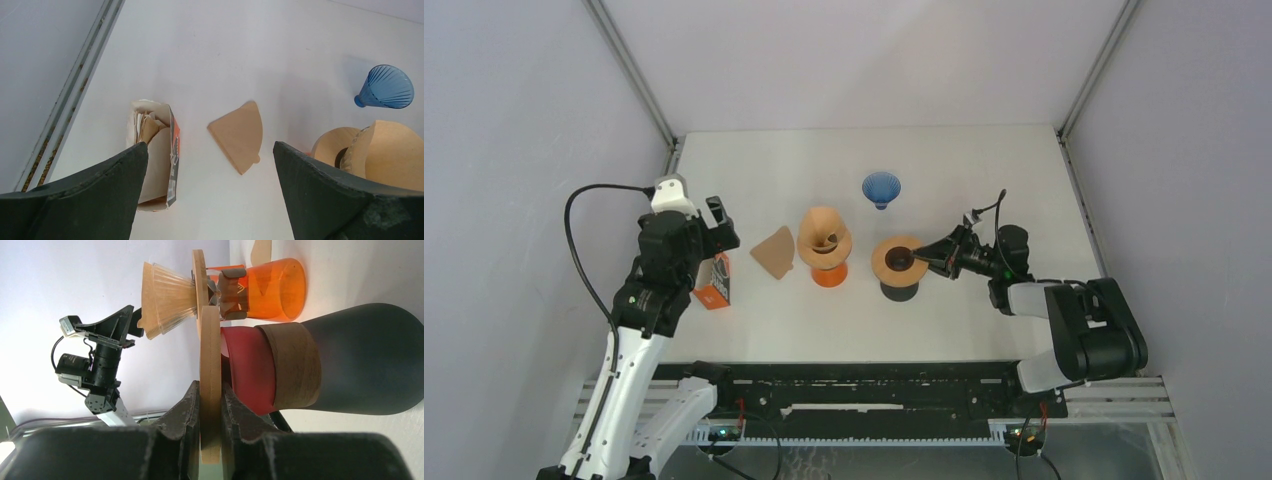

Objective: Place the coffee filter in the dripper
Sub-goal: Place the dripper holder onto the coffee server, then pick up the coffee dripper from the center of the board, then place the coffee dripper in the dripper holder.

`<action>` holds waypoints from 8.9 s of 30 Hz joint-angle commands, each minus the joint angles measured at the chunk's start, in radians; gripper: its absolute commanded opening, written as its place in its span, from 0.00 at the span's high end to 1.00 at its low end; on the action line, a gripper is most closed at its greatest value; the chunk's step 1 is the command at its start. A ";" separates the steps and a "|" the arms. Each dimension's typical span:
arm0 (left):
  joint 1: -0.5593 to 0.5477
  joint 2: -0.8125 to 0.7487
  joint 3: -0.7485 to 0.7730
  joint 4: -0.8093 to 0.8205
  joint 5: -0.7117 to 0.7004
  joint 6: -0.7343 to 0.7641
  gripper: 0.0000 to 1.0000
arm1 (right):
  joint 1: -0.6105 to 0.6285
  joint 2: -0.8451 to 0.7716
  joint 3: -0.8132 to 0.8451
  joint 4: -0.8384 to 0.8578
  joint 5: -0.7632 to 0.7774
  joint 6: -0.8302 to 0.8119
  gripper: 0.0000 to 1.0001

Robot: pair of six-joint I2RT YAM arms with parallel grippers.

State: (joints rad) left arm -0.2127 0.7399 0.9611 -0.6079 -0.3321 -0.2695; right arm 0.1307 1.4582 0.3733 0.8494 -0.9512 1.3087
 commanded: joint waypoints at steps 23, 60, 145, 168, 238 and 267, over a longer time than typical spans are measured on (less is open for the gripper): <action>0.008 0.007 -0.018 0.034 0.013 0.007 0.00 | -0.058 -0.086 0.016 -0.249 0.019 -0.223 0.71; 0.007 0.003 -0.017 0.033 0.012 0.010 0.00 | -0.044 -0.301 0.196 -0.689 0.170 -0.533 0.40; 0.009 0.040 -0.018 0.034 0.016 0.018 0.00 | 0.128 0.626 1.179 -0.953 0.583 -0.814 0.38; 0.009 0.021 -0.021 0.034 0.034 0.018 0.00 | 0.136 0.571 1.210 -1.092 0.630 -0.908 0.96; -0.657 0.635 0.514 0.048 0.292 -0.234 0.23 | 0.278 -0.251 0.837 -1.667 0.736 -1.098 1.00; -0.671 0.753 0.595 0.023 0.300 -0.220 0.29 | 0.260 -0.259 0.810 -1.614 0.723 -1.088 1.00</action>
State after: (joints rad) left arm -0.8787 1.4799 1.4841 -0.6083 -0.0414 -0.4973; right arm 0.3939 1.1927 1.1980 -0.8204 -0.2367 0.2356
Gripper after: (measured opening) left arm 0.718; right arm 0.034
